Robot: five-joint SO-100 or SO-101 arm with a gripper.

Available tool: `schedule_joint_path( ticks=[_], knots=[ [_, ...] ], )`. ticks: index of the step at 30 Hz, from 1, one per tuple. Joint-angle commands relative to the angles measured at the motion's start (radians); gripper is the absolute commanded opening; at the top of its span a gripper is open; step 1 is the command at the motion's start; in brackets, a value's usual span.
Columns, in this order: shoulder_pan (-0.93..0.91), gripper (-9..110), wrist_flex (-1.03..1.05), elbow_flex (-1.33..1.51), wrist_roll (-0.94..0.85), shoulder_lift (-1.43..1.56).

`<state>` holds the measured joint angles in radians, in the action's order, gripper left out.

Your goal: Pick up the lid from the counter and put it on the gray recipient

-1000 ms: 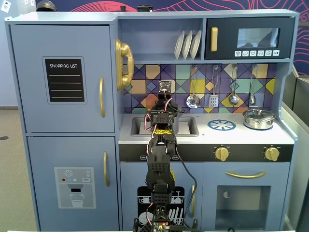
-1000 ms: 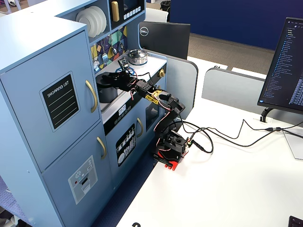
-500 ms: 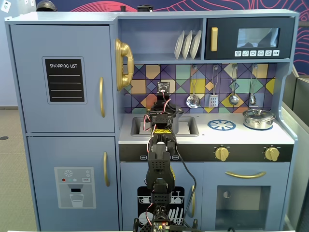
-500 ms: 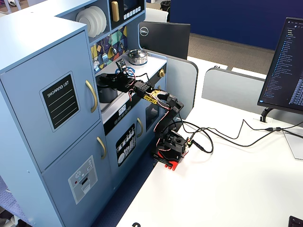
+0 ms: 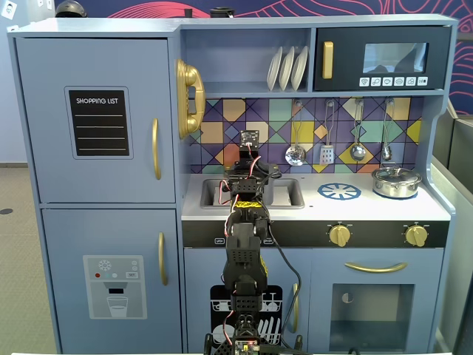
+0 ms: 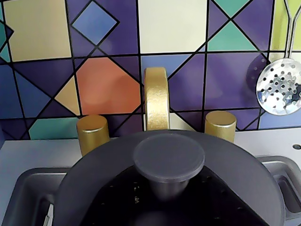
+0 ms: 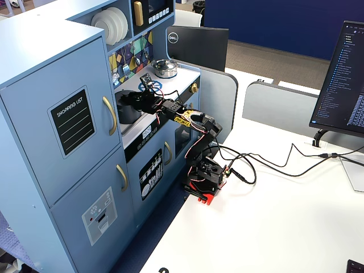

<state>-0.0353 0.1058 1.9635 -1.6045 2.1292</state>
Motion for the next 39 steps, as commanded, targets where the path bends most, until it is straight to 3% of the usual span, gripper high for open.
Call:
schedule_joint_path(
  ticks=[1, 6, 12, 15, 17, 28, 34, 39],
  knots=[
    [-0.026, 27, 0.086, -0.009, -0.012, 0.098],
    [-0.005, 28, 0.348, -0.028, 0.008, 0.293],
    [0.034, 20, 0.994, -0.029, 0.075, 0.672],
    [0.037, 9, 1.193, 0.081, 0.066, 0.827],
    [0.031, 0, 1.213, 0.201, 0.057, 0.882],
    [0.092, 0, 0.836, 0.930, 0.184, 0.966],
    [0.124, 0, 1.045, 1.037, 0.196, 1.023],
    [0.092, 0, 1.299, 1.037, 0.074, 1.048]
  ],
)
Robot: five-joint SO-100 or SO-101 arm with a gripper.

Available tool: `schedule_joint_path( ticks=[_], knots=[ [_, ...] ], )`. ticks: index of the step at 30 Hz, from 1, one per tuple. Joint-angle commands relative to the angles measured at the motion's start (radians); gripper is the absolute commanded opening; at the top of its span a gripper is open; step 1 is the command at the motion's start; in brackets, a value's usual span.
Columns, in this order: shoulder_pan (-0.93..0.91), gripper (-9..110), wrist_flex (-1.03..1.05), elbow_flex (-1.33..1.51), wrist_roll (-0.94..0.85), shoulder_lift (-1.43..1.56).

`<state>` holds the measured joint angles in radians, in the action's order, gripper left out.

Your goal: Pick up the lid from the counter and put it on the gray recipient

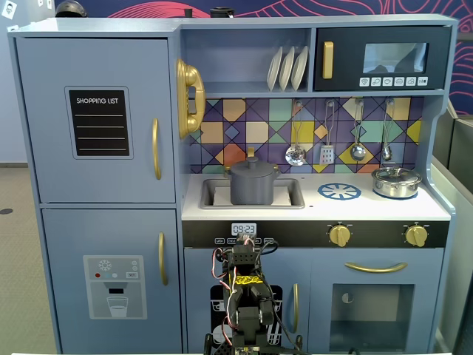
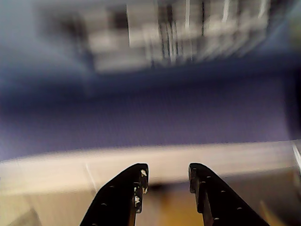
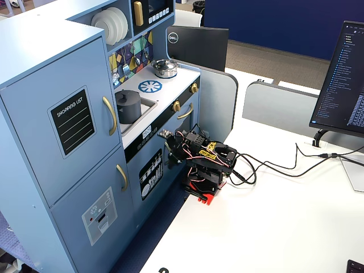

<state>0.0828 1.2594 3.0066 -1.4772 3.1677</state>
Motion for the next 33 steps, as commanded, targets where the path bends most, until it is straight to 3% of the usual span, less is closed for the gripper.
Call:
schedule_joint_path(
  ticks=[1, 6, 33],
  knots=[
    [-0.037, 0, 0.170, -0.006, -0.063, 0.009],
    [-0.058, 1, 0.272, -0.006, -0.066, 0.009],
    [-0.057, 6, 0.270, -0.006, -0.034, 0.011]
  ],
)
